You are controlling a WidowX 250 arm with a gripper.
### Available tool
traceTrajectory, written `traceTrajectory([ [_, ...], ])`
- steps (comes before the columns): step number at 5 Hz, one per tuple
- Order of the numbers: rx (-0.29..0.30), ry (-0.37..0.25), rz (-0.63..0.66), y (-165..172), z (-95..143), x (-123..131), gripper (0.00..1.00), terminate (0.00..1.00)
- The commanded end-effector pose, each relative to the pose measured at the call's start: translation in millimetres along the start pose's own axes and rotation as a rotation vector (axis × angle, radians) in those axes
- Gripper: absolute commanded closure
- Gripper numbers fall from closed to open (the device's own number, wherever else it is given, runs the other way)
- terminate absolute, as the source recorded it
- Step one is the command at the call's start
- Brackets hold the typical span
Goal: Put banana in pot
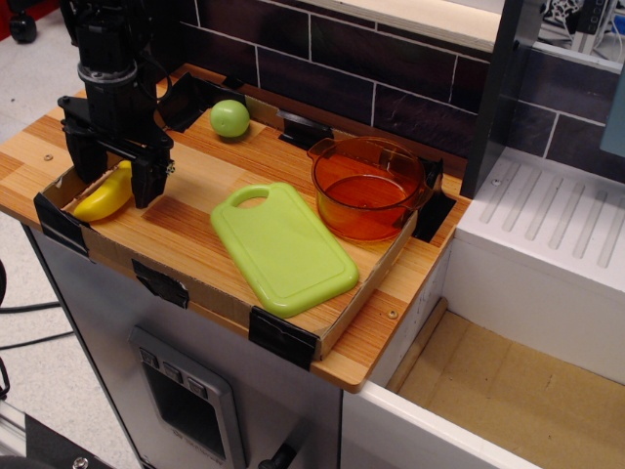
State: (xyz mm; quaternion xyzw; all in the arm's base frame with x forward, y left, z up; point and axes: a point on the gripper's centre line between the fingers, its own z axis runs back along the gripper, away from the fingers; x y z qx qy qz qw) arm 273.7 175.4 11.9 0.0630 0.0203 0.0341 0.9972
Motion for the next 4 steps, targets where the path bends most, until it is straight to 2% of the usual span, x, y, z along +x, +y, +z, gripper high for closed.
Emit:
traceTrajectory([
  [1, -0.006, -0.057, -0.028, 8, 9, 6, 1.00, 0.00],
  [2, -0.012, -0.068, -0.011, 8, 12, 5, 1.00, 0.00],
  [3, 0.006, -0.081, 0.027, 4, 26, 5, 1.00, 0.00],
  [4, -0.036, -0.077, 0.071, -7, 52, 9, 1.00, 0.00],
])
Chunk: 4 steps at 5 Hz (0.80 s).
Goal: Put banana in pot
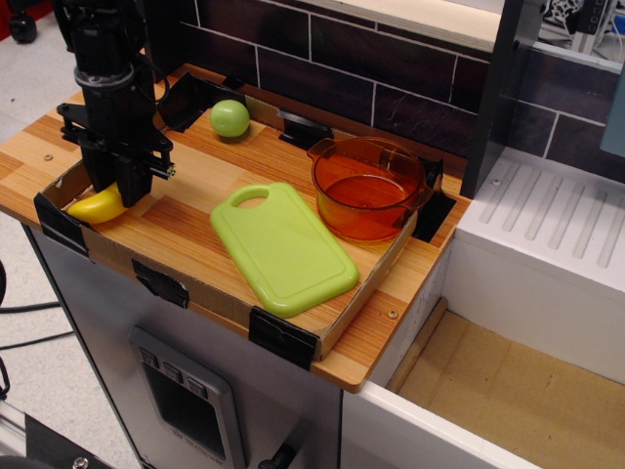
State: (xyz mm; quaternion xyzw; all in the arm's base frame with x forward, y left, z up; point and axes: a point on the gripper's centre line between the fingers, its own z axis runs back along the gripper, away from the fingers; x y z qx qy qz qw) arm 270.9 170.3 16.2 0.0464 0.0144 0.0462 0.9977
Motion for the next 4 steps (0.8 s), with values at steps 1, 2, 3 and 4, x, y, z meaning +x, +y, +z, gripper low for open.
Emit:
traceTrajectory([
  [1, -0.029, -0.073, 0.128, -30, 71, 20, 1.00, 0.00],
  [2, -0.039, -0.095, 0.169, -59, 85, 26, 1.00, 0.00],
  [3, -0.046, -0.089, 0.197, -91, 93, 34, 1.00, 0.00],
  [4, -0.048, -0.069, 0.192, -122, 93, 39, 1.00, 0.00],
])
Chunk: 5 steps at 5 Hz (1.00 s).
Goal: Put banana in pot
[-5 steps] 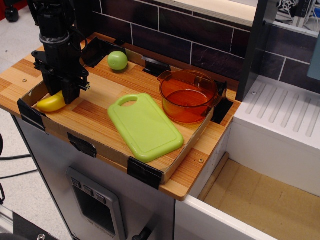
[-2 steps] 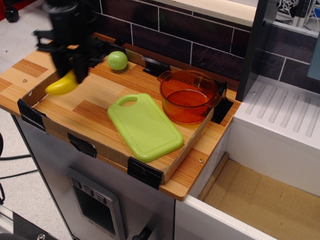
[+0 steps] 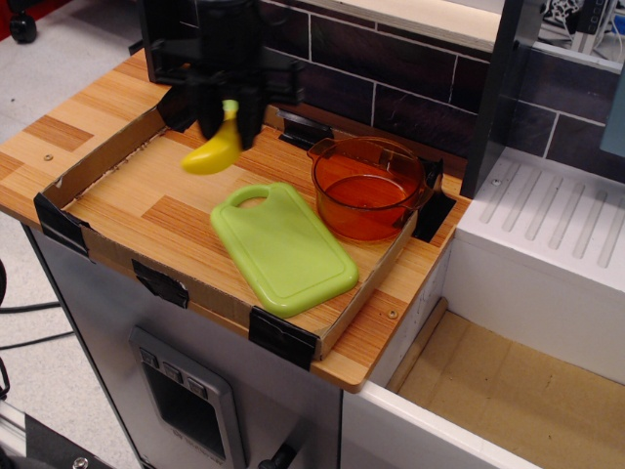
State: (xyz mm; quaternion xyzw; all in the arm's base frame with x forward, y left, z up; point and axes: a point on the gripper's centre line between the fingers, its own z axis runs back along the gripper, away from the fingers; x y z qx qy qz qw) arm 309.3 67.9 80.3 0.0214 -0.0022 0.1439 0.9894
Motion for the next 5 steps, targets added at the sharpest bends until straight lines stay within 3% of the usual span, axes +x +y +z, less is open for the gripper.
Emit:
traceTrajectory([
  [1, 0.000, -0.027, -0.003, -50, 16, 13, 1.00, 0.00],
  [4, 0.016, -0.024, 0.019, -93, -9, 27, 1.00, 0.00],
  [5, 0.012, -0.028, 0.029, -93, -10, 29, 0.00, 0.00],
])
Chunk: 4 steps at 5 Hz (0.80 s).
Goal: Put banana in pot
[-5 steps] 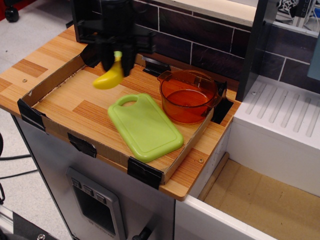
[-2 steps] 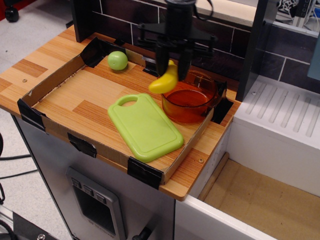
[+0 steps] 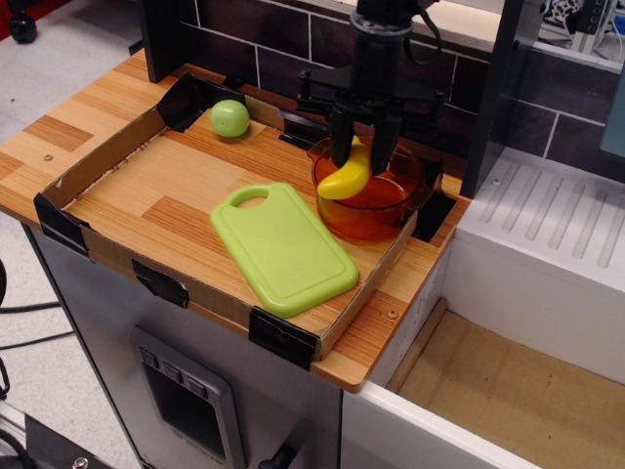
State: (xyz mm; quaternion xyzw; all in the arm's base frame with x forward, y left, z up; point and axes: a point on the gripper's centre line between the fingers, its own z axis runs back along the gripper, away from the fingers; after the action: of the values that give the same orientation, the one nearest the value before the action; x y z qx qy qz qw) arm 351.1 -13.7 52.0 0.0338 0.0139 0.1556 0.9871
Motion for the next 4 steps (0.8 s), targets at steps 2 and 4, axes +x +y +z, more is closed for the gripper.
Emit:
traceTrajectory([
  [2, -0.108, -0.107, -0.016, 2, 51, 16, 0.00, 0.00],
  [4, -0.180, -0.140, -0.037, 16, 102, 4, 0.00, 0.00],
])
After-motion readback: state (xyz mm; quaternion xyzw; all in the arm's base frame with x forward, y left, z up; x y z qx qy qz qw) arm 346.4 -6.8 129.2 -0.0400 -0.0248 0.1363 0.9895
